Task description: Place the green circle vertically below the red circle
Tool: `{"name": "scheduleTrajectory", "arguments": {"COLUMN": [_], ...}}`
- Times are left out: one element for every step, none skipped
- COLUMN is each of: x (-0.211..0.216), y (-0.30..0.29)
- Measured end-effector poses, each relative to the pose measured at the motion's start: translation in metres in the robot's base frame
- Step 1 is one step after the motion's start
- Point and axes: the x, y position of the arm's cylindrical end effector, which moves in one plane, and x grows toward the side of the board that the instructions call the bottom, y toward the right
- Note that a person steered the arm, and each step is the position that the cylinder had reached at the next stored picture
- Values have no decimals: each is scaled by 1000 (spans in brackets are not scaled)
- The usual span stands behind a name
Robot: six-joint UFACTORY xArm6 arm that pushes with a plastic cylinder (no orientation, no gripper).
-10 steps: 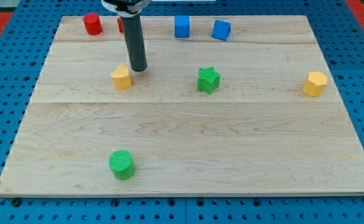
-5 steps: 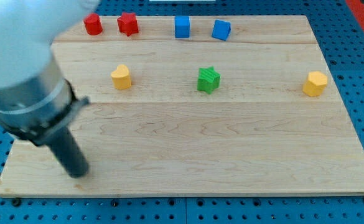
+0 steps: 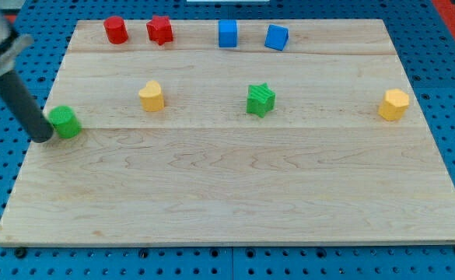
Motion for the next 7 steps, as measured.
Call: {"name": "scheduleTrajectory", "arguments": {"x": [4, 3, -27, -55, -60, -58, -43], "y": [2, 2, 11, 21, 31, 31, 38]}}
